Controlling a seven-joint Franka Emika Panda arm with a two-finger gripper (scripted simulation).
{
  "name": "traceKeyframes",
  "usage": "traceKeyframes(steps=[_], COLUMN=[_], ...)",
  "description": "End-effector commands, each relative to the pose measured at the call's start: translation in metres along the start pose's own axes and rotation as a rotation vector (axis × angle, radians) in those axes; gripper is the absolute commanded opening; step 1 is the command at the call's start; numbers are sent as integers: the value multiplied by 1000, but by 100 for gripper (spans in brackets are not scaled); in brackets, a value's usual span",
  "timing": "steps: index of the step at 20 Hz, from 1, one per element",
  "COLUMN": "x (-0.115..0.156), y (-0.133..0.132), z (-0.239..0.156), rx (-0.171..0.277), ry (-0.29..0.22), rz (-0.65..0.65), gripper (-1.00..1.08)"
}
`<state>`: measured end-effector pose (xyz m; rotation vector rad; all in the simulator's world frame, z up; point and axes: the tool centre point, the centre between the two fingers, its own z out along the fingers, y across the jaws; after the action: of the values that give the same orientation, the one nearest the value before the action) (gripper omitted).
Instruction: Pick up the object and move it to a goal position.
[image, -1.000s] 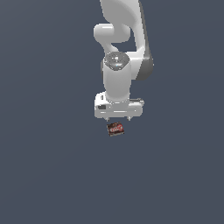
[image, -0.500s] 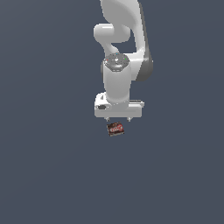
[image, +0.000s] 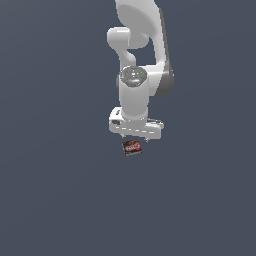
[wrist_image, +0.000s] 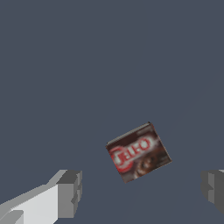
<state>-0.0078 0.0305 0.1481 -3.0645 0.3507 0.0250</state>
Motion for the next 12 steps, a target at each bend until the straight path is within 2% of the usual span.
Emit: traceKeyframes(steps=[1, 12], x=[-1, -8], y=[0, 4], z=[6, 31], rx=[-1, -10], ry=[0, 4], rz=[66, 369], gripper=[100, 100])
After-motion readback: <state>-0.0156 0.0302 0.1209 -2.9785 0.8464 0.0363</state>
